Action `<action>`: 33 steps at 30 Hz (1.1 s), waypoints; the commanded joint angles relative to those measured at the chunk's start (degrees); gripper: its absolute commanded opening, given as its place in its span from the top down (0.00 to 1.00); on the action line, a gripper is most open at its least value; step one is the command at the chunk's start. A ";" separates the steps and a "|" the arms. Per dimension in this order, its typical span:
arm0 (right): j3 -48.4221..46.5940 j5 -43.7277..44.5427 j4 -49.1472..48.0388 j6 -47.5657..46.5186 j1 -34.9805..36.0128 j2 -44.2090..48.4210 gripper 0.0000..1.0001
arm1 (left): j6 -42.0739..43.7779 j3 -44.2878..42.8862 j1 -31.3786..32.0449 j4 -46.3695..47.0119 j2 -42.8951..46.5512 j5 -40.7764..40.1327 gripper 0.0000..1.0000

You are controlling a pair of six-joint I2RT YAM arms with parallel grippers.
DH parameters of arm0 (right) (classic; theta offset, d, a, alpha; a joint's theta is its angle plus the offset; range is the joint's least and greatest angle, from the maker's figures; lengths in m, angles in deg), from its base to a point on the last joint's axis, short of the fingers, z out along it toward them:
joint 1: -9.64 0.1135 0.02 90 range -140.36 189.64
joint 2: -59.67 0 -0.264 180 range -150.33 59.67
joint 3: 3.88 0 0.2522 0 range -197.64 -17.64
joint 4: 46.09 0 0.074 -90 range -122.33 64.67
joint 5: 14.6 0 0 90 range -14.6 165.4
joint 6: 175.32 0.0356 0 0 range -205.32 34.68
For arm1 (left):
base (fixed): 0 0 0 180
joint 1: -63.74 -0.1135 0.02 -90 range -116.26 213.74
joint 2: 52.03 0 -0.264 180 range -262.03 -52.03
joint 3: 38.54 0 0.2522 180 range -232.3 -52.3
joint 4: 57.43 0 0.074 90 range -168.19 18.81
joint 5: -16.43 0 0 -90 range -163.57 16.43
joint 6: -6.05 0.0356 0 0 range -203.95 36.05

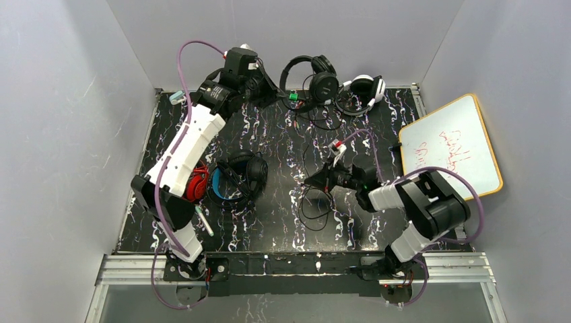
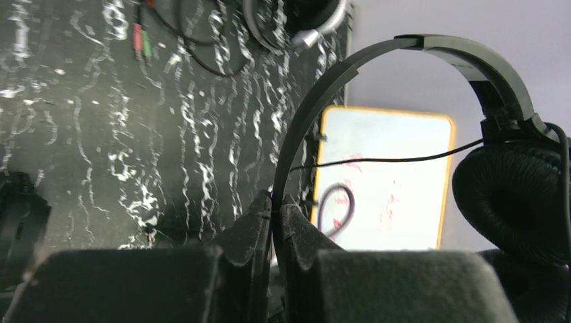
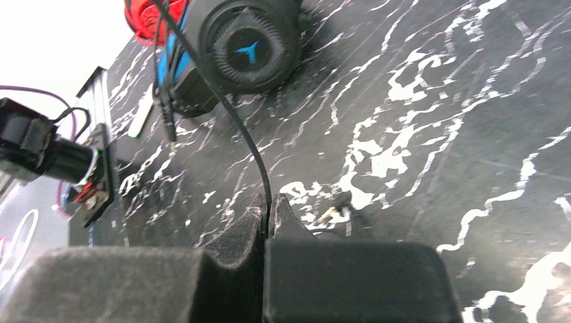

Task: Wrap the headphones
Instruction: Wrap the headphones cable around the headphones.

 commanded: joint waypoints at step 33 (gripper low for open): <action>-40.83 16.74 72.88 -14.72 14.29 23.88 0.99 | 24.77 8.13 -1.43 5.47 -9.71 -54.89 1.00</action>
